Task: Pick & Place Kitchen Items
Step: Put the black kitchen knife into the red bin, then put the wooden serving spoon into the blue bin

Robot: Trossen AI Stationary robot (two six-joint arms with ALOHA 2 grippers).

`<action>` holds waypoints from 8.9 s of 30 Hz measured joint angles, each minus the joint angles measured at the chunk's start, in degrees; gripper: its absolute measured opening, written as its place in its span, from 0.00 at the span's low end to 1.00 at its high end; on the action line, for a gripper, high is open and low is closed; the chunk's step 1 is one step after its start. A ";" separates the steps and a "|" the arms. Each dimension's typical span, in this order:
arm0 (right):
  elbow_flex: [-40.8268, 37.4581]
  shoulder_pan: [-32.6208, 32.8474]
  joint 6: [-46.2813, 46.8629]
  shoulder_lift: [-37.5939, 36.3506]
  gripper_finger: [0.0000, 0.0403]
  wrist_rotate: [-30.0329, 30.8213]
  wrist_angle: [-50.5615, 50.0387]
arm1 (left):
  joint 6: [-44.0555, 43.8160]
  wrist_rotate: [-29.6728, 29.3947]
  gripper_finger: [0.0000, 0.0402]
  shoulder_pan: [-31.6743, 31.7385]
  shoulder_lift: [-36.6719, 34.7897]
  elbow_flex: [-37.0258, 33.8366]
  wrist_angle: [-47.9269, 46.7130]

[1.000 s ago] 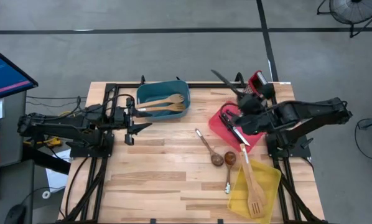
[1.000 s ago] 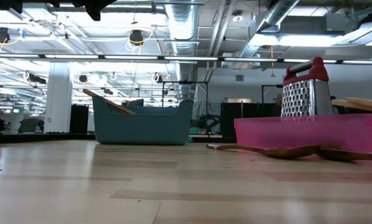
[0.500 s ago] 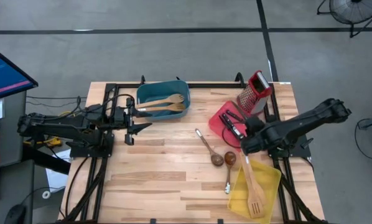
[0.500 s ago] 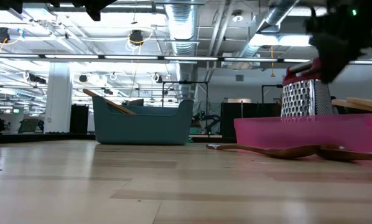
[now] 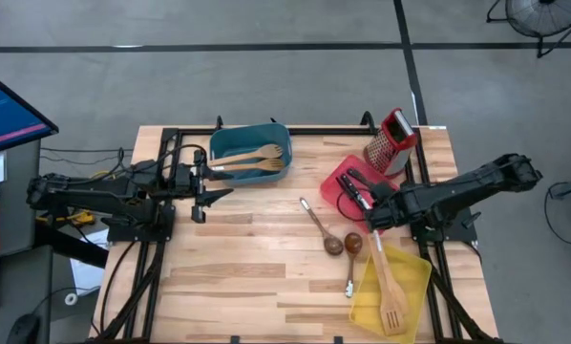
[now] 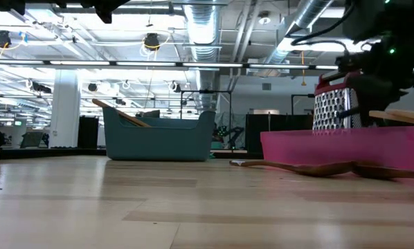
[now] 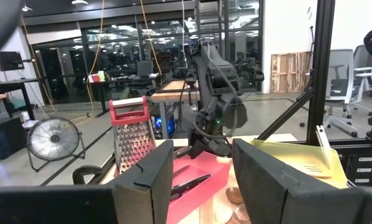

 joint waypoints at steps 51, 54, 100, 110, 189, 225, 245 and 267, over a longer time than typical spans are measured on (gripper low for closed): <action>-10.06 -15.63 -18.88 -0.40 0.39 -11.19 20.39 | 0.52 0.85 0.50 0.00 8.53 0.00 0.27; -9.06 -15.61 -19.71 -0.50 0.49 -11.75 19.89 | 0.26 0.88 0.55 0.00 13.18 0.00 1.16; 15.66 -2.34 -34.84 -16.31 0.51 -15.01 19.76 | 12.97 18.49 0.58 4.38 81.59 34.05 10.90; 15.66 -2.34 -34.89 -16.31 0.50 -15.03 19.75 | 11.10 16.75 0.58 5.48 86.20 36.38 9.60; 15.66 1.77 -34.75 -16.29 0.42 -15.27 23.64 | 8.57 15.42 0.04 2.00 76.31 35.19 -9.27; 15.64 1.77 -35.38 -16.29 0.42 -15.32 29.20 | -10.84 17.24 0.04 -13.40 -5.84 20.65 5.54; 15.64 1.77 -35.38 -16.29 0.42 -15.30 29.15 | 38.25 -53.40 0.04 -8.08 22.13 19.45 7.26; 15.64 1.77 -35.34 -16.29 0.42 -15.27 28.61 | 47.14 -56.39 0.04 2.21 27.34 19.50 2.48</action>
